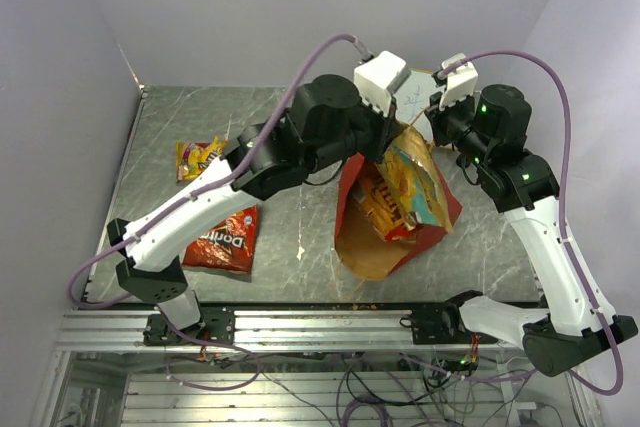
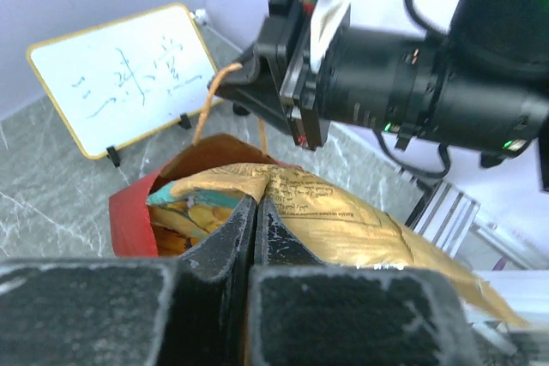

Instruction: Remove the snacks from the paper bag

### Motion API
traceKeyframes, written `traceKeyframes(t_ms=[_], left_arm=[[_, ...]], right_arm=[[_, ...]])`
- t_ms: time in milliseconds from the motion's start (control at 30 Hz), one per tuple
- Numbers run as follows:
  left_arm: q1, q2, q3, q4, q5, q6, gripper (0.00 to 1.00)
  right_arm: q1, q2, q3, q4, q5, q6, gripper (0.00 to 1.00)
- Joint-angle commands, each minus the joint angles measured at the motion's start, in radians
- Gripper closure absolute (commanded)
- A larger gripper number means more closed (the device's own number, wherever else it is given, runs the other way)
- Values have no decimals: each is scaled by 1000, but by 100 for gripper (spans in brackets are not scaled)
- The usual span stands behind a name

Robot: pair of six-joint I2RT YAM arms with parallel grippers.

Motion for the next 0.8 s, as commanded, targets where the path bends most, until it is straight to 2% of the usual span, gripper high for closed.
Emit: traceKeyframes(t_ms=[0,133,333,500,767], left_arm=[[4,-71,108,31,-94,-47,93],[6,-118,134,52,-147,-53,93],[8,-130,254,20,-177,-77,93],[7,-196,214,47,-254,-94,93],[8,-336,32,-94,-575,-146,93]], right_arm=[[0,-12,0,61,52,6,100],[0,-5,4,64,61,5,100],[0,3,6,67,54,-8,100],[0,3,3,62,49,-17,100],[-1,-12,-8,62,48,-23,100]])
